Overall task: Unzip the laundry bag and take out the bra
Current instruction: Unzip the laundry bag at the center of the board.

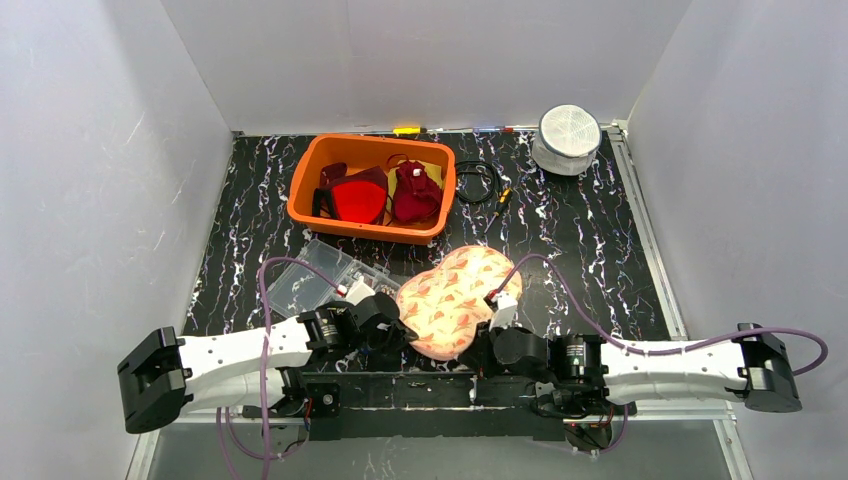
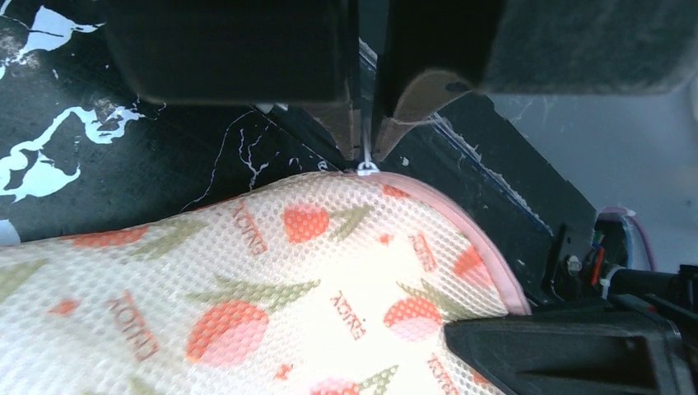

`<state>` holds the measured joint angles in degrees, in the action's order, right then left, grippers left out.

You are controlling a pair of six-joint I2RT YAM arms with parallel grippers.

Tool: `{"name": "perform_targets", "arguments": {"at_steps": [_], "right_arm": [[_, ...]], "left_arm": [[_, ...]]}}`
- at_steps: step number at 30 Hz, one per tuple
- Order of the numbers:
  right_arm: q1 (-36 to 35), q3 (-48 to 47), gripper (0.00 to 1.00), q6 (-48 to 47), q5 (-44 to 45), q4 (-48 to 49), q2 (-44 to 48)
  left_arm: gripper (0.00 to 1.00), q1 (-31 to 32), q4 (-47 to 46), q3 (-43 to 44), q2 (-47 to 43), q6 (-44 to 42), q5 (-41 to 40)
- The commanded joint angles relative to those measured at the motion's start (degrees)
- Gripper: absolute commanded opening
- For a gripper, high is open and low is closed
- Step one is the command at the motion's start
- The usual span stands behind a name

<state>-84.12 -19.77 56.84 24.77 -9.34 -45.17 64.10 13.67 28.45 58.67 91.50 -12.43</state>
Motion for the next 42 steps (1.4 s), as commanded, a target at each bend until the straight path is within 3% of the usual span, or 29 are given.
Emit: {"name": "perform_targets", "arguments": {"at_steps": [1, 4, 9, 11, 17, 20, 26, 27, 34, 38, 40, 42], "right_arm": [[-0.2, 0.2, 0.34, 2.0, 1.9, 0.2, 3.4], [-0.2, -0.2, 0.60, 5.3, 3.0, -0.8, 6.0], [-0.1, 0.8, 0.82, 14.3, 8.1, -6.2, 10.3], [-0.1, 2.4, 0.84, 18.6, 11.0, -7.8, 12.5], [-0.1, 5.4, 0.88, 29.2, 22.0, -12.9, 16.2], [-0.1, 5.2, 0.88, 30.4, 25.6, -15.0, 15.0], [1.5, 6.0, 0.84, 28.9, 27.5, -14.2, 12.4], [2.3, 6.6, 0.84, 27.5, 26.8, -12.8, 12.1], [19.6, 7.8, 0.84, 12.4, 8.0, 0.9, 4.6], [24.5, 5.0, 0.83, 5.9, 4.9, 5.9, -2.7], [27.0, 3.7, 0.77, 2.8, 2.6, 8.5, -6.4], [30.5, 2.1, 0.65, -1.3, 0.3, 10.9, -10.1]], "left_arm": [[0.00, -0.3, 1.1, -0.2, 0.6, -1.1, -2.6], [0.00, -0.3, -0.4, 0.6, 2.0, -1.3, -2.7], [0.00, -0.3, -5.2, 0.7, 4.7, -0.1, -3.5], [0.00, -0.3, -8.4, -0.2, 5.5, 1.3, -4.6], [0.00, 0.5, -15.0, 0.2, 8.6, 1.6, -6.8], [0.15, 0.6, -11.6, 3.3, 10.4, -2.6, -4.2], [0.59, 0.7, -6.9, 6.0, 11.4, -9.0, 1.8], [0.63, 0.7, -5.8, 6.3, 11.4, -10.0, 2.7], [0.72, 0.7, 1.3, 5.0, 4.3, -16.4, 5.0], [0.71, 0.7, 6.2, 7.1, 1.0, -22.7, 4.5], [0.71, 0.7, 10.7, 9.5, 0.2, -25.4, 3.1], [0.70, 0.7, 14.6, 11.9, -1.0, -28.3, 1.2]]}}
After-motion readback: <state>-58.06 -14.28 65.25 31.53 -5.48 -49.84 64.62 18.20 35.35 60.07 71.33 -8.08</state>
